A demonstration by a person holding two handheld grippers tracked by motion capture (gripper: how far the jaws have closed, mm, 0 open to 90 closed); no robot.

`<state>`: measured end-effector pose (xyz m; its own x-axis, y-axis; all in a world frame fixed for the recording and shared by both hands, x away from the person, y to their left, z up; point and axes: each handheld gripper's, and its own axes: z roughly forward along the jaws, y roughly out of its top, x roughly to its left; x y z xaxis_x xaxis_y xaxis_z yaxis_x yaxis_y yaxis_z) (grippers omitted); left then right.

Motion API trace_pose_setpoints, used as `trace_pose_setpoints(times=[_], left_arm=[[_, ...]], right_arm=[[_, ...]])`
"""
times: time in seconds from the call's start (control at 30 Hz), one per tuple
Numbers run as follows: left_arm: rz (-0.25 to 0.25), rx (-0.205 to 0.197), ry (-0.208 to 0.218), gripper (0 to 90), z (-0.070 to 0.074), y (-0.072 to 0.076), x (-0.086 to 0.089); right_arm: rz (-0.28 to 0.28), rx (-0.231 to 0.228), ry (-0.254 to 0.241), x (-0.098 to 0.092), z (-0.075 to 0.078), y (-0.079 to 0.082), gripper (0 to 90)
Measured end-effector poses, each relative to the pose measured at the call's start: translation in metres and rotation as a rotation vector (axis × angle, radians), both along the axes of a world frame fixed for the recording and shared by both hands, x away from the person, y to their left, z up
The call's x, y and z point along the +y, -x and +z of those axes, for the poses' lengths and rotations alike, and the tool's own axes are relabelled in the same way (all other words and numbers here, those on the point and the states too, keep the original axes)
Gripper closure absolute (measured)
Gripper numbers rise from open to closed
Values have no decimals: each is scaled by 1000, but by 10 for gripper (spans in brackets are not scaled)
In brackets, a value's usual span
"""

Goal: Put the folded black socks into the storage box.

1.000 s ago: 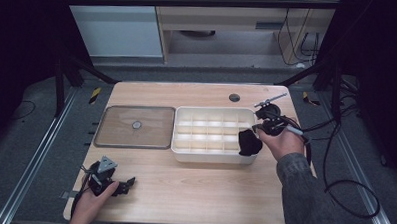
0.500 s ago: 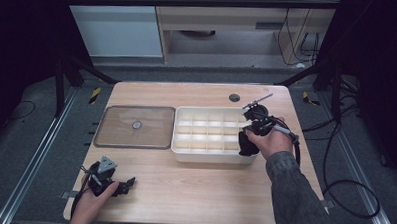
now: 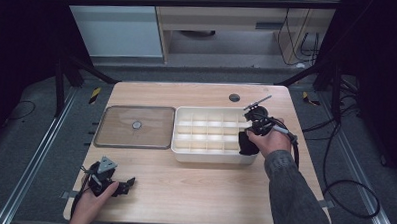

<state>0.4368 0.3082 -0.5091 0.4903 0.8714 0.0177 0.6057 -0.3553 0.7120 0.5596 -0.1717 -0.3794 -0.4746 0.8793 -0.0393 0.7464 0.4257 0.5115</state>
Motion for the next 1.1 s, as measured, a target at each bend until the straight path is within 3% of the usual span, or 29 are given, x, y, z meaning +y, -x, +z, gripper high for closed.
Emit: trace_pose_setpoints(times=[0.33,0.8,1.1], left_arm=[[-3,-1,-7,0,0,0,0],[-5,1,-11,0,1,1,0],[-4,1,-12,0,0,1,0]], right_arm=[[-33,20,3,-11,-11,-4,900],[-8,33,14,-7,-26,-2,900],[6,28,-9,-9,-33,7,900]])
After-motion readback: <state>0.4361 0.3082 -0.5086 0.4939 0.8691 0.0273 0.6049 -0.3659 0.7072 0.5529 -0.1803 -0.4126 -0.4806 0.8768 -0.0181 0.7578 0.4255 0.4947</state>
